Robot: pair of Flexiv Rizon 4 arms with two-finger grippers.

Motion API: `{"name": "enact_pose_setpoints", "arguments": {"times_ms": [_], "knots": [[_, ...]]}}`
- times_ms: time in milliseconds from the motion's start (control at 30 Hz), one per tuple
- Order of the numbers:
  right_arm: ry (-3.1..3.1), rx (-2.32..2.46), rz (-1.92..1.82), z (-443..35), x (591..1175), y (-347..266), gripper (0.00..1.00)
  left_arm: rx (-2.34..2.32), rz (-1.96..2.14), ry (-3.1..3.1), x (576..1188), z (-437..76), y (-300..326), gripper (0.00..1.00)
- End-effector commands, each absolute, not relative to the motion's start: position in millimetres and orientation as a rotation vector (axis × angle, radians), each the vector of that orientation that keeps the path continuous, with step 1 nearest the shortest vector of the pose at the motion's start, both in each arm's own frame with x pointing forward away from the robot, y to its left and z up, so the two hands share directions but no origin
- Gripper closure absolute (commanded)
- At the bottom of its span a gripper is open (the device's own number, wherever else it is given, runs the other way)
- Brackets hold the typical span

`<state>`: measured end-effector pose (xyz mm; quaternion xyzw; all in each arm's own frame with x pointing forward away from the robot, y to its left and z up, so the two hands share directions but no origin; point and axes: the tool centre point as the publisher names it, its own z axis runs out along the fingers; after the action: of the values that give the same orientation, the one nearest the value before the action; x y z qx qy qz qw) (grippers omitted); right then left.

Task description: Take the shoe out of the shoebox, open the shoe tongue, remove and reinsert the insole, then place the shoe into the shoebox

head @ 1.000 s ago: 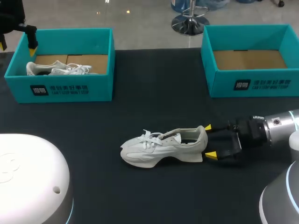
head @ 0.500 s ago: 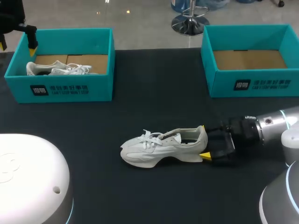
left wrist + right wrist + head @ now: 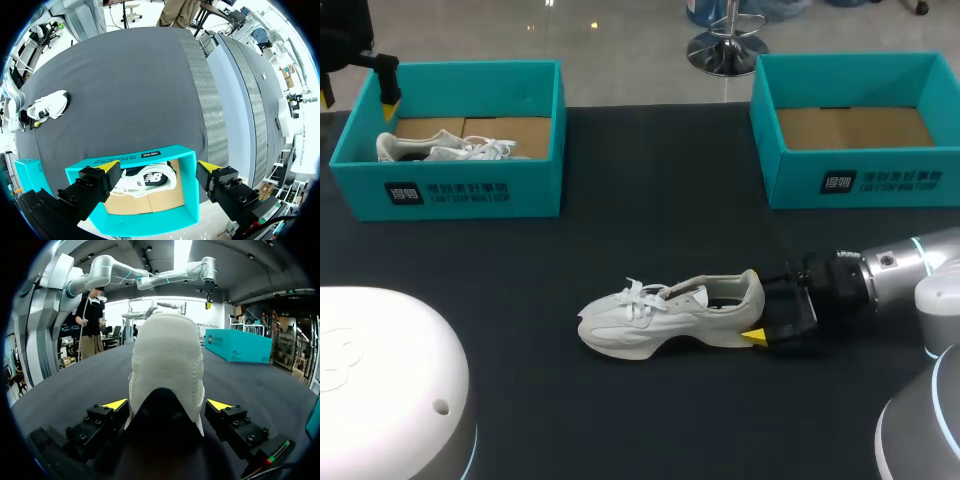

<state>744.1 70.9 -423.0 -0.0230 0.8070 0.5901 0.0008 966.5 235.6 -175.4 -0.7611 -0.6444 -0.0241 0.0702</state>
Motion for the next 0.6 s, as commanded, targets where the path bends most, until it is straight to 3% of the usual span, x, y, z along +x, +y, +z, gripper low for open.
{"name": "enact_pose_setpoints", "arguments": {"times_ms": [33,567,600], "knots": [[2.533,-0.062,1.856,-427.1,742.9,76.4,0.0,-2.29,-0.076,-1.939,965.4,-175.3,236.1,0.0],[2.502,-0.038,1.873,-430.8,735.2,79.9,0.0,-2.29,-0.076,-1.939,965.4,-175.3,236.1,0.0],[2.5,-0.038,1.873,-430.8,735.2,80.0,0.15,-2.29,-0.076,-1.939,965.4,-175.3,236.1,0.0]]}}
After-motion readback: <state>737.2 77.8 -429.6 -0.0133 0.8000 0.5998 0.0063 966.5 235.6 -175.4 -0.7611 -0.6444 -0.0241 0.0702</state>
